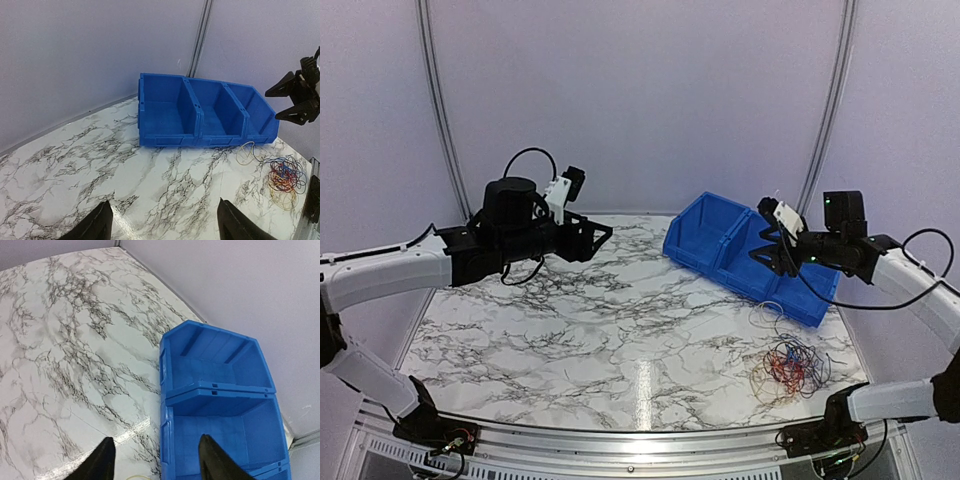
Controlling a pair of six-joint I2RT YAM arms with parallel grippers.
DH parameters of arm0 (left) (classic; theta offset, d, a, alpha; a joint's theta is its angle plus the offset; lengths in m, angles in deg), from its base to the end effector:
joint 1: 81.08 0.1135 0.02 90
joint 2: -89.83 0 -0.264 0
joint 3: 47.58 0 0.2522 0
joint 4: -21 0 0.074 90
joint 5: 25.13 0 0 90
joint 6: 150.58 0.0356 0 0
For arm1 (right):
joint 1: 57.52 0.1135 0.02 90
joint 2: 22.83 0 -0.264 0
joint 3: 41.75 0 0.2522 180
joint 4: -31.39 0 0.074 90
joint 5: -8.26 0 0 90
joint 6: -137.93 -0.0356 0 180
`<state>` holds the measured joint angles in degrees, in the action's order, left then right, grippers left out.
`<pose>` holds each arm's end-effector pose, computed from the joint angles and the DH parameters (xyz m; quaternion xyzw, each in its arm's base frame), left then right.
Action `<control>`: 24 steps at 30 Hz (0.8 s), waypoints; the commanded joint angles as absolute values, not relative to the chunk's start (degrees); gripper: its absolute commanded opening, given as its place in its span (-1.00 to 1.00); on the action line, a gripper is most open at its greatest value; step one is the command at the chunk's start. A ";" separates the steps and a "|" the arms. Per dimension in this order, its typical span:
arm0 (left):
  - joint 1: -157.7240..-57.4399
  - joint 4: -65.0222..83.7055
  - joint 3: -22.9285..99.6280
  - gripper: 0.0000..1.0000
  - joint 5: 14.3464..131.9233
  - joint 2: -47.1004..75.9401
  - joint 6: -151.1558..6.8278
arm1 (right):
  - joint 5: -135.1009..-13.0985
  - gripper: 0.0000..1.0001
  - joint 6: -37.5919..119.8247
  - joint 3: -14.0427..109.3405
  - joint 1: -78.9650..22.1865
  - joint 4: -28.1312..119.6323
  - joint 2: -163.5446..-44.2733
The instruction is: Untangle the cables
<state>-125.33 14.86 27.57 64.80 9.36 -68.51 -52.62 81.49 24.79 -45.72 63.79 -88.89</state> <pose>0.2399 -0.2336 0.3287 0.2409 0.7357 -0.2779 0.5687 0.2454 0.0690 0.3013 -0.4389 0.7337 0.1272 0.5029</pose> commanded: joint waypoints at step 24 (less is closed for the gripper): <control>-127.37 13.06 25.24 0.36 71.74 4.59 -68.99 | -67.14 -0.43 91.83 22.12 -45.04 86.54 -98.20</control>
<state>-126.91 14.42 24.29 71.46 4.29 -69.12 -65.01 93.45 20.96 -45.40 85.80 -95.86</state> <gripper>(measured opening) 0.679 0.282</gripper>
